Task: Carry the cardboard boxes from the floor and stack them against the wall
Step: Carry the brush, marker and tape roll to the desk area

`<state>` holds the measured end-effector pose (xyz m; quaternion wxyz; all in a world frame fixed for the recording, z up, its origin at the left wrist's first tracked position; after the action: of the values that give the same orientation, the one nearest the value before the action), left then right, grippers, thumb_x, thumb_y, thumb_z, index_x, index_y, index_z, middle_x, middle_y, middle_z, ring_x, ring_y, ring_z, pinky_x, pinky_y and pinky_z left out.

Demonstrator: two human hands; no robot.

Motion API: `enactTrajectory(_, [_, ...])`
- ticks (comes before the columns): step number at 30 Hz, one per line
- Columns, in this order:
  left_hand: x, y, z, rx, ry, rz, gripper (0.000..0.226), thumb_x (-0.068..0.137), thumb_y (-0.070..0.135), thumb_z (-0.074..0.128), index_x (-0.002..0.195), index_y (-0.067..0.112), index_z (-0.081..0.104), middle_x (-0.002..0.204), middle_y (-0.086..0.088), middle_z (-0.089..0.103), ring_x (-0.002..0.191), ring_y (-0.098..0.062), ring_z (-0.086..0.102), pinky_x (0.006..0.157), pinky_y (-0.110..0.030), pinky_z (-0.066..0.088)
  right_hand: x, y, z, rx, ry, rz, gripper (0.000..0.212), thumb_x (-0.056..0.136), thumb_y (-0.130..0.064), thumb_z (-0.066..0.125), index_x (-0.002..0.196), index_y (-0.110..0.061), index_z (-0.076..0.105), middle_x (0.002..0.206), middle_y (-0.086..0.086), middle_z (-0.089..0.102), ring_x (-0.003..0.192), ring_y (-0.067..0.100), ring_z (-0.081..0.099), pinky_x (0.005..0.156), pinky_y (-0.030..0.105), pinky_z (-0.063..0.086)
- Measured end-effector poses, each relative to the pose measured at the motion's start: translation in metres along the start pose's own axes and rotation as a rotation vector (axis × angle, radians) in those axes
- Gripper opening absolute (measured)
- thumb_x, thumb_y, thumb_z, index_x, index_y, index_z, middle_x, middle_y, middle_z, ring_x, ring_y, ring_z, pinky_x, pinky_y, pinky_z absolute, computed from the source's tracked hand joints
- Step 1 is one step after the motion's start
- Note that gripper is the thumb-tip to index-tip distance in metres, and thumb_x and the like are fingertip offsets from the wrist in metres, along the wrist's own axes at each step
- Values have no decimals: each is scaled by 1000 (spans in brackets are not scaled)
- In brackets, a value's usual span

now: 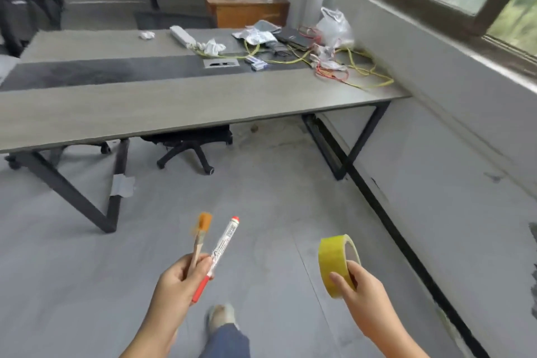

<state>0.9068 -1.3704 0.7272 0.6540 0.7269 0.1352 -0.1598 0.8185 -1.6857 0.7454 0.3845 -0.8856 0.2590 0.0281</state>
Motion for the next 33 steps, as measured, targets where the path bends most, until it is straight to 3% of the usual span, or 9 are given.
enactTrajectory(4, [93,29,5,-10,64,-7,14,89,22,63,78,16,69,66,-11,48,48,-10,33,52,-27,27,111,-41,13,13,-28,-40,33,91,-23,62,65,-16,43,55,-6,40,52,9,35,51,23,30])
enactTrajectory(8, [191,86,23,15,55,40,12,90,22,62,85,14,69,53,5,50,50,-7,39,48,-18,31,210,-97,20,57,-24,-97,40,89,-18,63,61,-18,35,51,-7,34,50,6,35,50,20,30])
enactTrajectory(15, [344,186,75,114,-36,81,11,90,22,62,82,16,65,60,3,48,50,-8,35,53,-25,28,365,-169,14,-2,-109,-194,32,91,-26,61,71,-9,43,61,-4,42,57,12,33,53,25,28])
enactTrajectory(21, [469,219,117,143,39,74,8,89,25,63,83,20,65,56,12,49,51,-5,39,54,-23,32,522,-198,12,-113,-212,-250,29,92,-28,60,71,-15,44,61,-7,45,56,9,39,53,23,31])
enactTrajectory(26, [559,234,160,130,124,45,6,88,21,66,89,25,61,58,13,55,52,-1,47,49,-12,36,649,-231,22,-295,-349,-327,24,94,-32,55,76,-20,43,74,-5,51,73,23,48,64,33,34])
enactTrajectory(29, [606,234,177,172,145,-37,19,86,26,68,100,27,55,77,3,61,71,-16,57,65,-26,44,709,-250,36,-472,-406,-424,19,95,-33,51,88,-15,51,98,4,62,94,29,56,71,34,36])
enactTrajectory(31, [636,232,180,199,184,-87,34,85,28,68,114,24,51,87,-3,65,80,-22,62,74,-35,47,742,-261,48,-601,-417,-491,26,96,-34,48,110,-14,56,116,5,61,109,29,55,83,33,38])
enactTrajectory(33, [664,233,180,283,234,-102,41,85,31,68,120,22,49,88,-2,65,81,-23,62,76,-38,48,767,-267,62,-703,-428,-530,31,98,-35,45,119,-15,54,122,4,58,115,27,53,91,32,35])
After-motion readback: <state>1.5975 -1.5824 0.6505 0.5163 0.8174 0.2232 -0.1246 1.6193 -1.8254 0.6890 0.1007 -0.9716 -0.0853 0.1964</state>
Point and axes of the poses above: each hand's wrist, its own x-axis towards the middle knuckle, its own z-axis out of the palm, y = z × x, the point moved 8 cm from there along x, towards the middle knuckle
